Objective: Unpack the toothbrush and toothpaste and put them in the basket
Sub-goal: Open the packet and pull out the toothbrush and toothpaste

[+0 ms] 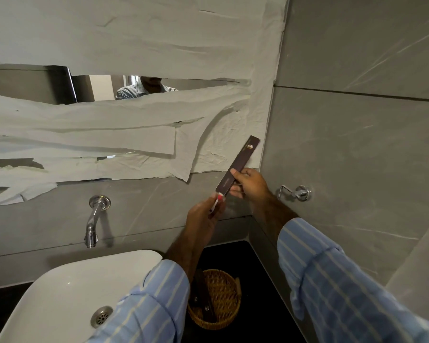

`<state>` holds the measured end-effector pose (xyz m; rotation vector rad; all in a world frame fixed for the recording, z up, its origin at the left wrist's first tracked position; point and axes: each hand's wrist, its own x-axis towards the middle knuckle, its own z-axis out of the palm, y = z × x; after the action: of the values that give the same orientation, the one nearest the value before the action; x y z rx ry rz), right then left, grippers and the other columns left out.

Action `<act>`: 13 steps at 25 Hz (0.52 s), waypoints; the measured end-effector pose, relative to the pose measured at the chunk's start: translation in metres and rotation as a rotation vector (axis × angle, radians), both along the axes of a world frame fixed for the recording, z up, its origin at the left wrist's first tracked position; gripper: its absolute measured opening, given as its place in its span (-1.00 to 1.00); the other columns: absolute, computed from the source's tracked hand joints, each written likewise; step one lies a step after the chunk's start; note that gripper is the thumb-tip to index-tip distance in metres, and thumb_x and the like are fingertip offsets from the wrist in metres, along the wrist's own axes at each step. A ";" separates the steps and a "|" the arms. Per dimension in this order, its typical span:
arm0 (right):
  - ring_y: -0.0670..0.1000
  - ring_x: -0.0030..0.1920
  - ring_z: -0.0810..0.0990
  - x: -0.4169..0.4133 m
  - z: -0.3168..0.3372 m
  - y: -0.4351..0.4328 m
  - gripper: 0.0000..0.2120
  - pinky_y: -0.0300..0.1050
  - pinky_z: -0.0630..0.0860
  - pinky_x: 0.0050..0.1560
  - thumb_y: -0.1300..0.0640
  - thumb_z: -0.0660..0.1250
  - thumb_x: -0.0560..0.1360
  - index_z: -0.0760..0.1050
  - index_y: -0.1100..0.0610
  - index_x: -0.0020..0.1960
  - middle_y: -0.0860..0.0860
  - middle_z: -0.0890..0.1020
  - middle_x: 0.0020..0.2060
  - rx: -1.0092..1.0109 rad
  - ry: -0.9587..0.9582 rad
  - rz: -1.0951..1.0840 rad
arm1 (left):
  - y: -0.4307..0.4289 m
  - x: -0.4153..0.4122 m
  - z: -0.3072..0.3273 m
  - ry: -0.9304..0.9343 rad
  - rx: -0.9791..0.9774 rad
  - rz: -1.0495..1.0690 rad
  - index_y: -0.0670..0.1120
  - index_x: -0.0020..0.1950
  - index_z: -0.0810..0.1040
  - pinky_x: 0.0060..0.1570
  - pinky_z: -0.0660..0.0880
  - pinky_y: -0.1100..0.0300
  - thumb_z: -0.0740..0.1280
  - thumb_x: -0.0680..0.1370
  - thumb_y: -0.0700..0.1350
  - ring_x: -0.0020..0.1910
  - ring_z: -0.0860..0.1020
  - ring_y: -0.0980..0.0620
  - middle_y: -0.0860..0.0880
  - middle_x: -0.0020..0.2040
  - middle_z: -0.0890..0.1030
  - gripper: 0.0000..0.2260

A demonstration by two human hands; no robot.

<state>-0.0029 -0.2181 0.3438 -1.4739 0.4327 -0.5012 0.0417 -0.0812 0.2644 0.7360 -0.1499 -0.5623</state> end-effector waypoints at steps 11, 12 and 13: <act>0.16 -0.05 0.74 0.004 -0.006 0.001 -0.67 -0.03 0.71 -0.13 0.09 0.38 0.56 0.50 0.30 0.22 0.23 0.71 0.06 -0.036 0.054 -0.046 | -0.001 0.002 0.001 -0.396 0.598 0.129 -0.17 0.04 0.68 0.06 0.63 -0.13 0.41 0.52 -0.14 -0.09 0.65 -0.14 -0.24 0.00 0.70 -0.84; 0.17 -0.02 0.74 0.003 -0.006 0.001 -0.67 -0.10 0.71 -0.17 0.13 0.40 0.55 0.51 0.32 0.22 0.24 0.71 0.07 -0.034 0.062 -0.033 | 0.000 0.003 0.004 -0.504 0.734 0.174 -0.14 0.02 0.69 0.04 0.63 -0.12 0.42 0.52 -0.10 -0.12 0.65 -0.12 -0.20 -0.03 0.71 -0.84; 0.17 0.01 0.73 0.001 -0.006 0.001 -0.67 -0.15 0.70 -0.19 0.18 0.42 0.53 0.51 0.33 0.22 0.25 0.70 0.08 -0.020 0.067 -0.014 | 0.000 0.003 0.007 -0.601 0.831 0.206 -0.13 0.01 0.70 0.02 0.64 -0.10 0.42 0.52 -0.08 -0.14 0.64 -0.11 -0.18 -0.06 0.71 -0.84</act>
<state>-0.0015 -0.2173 0.3374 -1.5114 0.4924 -0.4695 0.0447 -0.0815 0.2713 1.7032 -0.4026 -0.1683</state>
